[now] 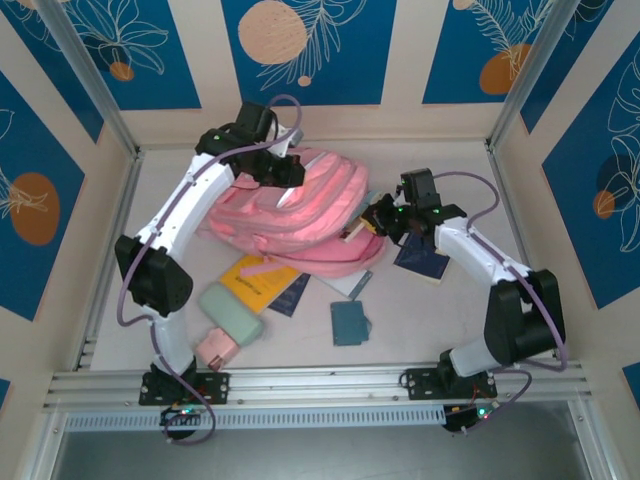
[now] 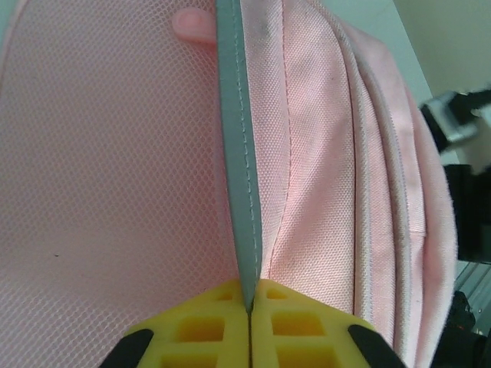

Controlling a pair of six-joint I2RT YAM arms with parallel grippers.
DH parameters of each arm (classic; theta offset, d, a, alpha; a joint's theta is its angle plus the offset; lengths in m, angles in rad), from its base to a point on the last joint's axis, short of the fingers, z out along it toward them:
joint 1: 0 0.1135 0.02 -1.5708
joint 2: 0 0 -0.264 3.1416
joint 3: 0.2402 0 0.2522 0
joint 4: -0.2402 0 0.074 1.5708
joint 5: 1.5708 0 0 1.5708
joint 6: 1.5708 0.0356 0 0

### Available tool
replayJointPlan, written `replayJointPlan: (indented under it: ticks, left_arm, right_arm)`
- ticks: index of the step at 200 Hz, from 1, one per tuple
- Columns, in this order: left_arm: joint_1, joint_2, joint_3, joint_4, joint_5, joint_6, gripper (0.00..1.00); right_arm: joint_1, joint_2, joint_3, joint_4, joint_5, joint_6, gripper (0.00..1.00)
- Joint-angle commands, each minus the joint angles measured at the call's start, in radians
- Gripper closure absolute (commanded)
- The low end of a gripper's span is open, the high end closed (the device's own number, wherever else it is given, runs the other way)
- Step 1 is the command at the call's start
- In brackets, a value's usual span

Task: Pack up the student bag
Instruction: Open the student bag at the top-center of the table.

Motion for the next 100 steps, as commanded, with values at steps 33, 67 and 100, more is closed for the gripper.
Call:
replayJointPlan:
  ticks: [33, 67, 100]
  left_arm:
    - [-0.102, -0.037, 0.042, -0.045, -0.152, 0.024, 0.45]
    - [-0.223, 0.005, 0.149, -0.132, -0.27, 0.078, 0.27]
    - [-0.318, 0.082, 0.235, -0.194, -0.406, 0.129, 0.22]
  right_arm:
    - [0.021, 0.008, -0.014, 0.308, -0.144, 0.21, 1.0]
    - [0.02, -0.028, -0.069, 0.369, -0.132, 0.23, 1.0]
    - [0.022, -0.031, -0.093, 0.395, -0.145, 0.244, 1.0]
